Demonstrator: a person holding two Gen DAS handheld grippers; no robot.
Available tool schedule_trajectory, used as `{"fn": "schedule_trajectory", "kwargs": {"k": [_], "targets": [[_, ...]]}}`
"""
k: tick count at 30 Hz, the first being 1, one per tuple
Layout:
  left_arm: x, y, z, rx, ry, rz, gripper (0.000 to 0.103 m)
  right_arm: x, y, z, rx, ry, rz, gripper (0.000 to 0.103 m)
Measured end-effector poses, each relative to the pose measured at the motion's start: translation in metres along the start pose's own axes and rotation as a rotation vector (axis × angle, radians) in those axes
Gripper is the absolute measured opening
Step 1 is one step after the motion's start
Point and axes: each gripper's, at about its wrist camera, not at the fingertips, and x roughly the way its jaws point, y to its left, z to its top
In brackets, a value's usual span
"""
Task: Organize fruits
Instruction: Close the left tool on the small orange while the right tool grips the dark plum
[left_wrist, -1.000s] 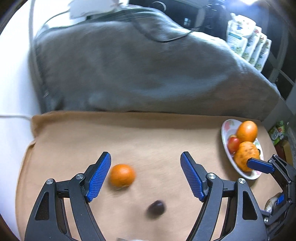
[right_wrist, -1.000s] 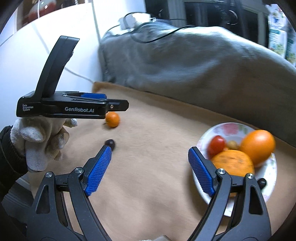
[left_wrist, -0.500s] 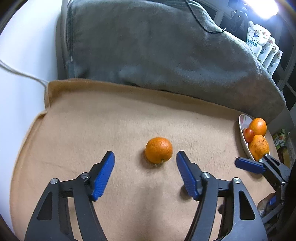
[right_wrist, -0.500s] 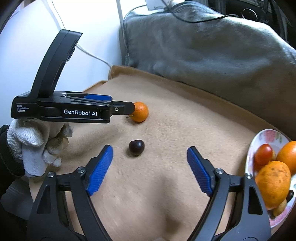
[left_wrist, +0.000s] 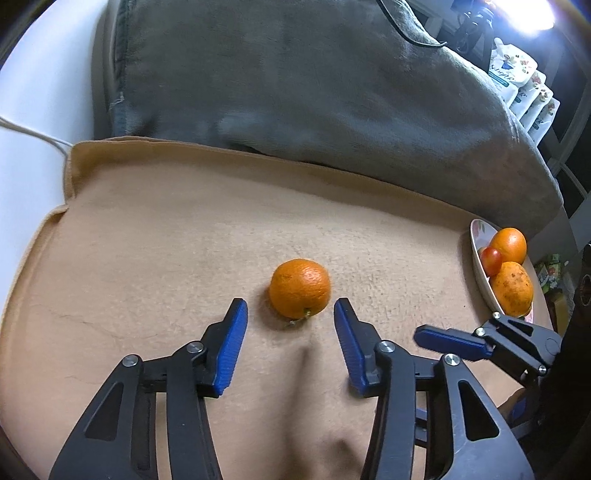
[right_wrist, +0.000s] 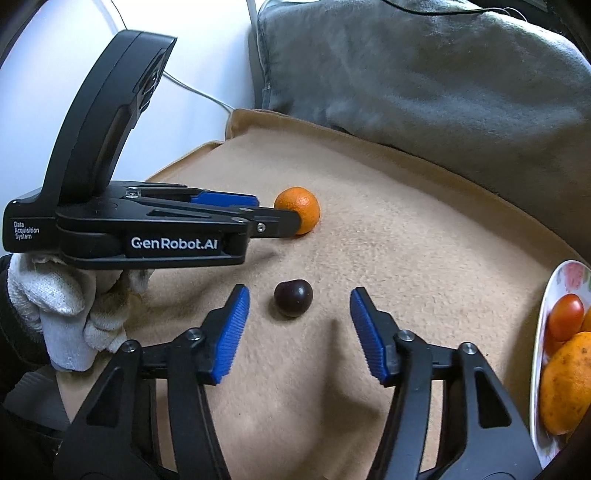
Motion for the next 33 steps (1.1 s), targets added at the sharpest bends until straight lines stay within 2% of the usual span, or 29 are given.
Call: {"fn": "schedule_trajectory", "kwargs": {"k": [4, 10, 19, 23, 33], "targets": [[0.007, -0.004, 0.005, -0.004, 0.002, -0.003, 0.044, 0.005, -0.004, 0.003, 0.006, 0.005, 0.005, 0.054], [0.017, -0.006, 0.008, -0.013, 0.010, -0.007, 0.036, 0.010, -0.003, 0.004, 0.000, 0.016, 0.014, 0.047], [0.023, -0.007, 0.010, -0.028, 0.004, -0.014, 0.035, 0.022, -0.002, 0.001, 0.000, 0.047, 0.018, 0.036], [0.019, -0.005, 0.008, -0.021, 0.000, -0.007, 0.035, 0.024, -0.004, 0.001, 0.007, 0.048, 0.028, 0.027], [0.019, -0.014, 0.005, 0.003, -0.013, 0.015, 0.034, 0.022, -0.003, 0.000, 0.007, 0.028, 0.024, 0.025]]}}
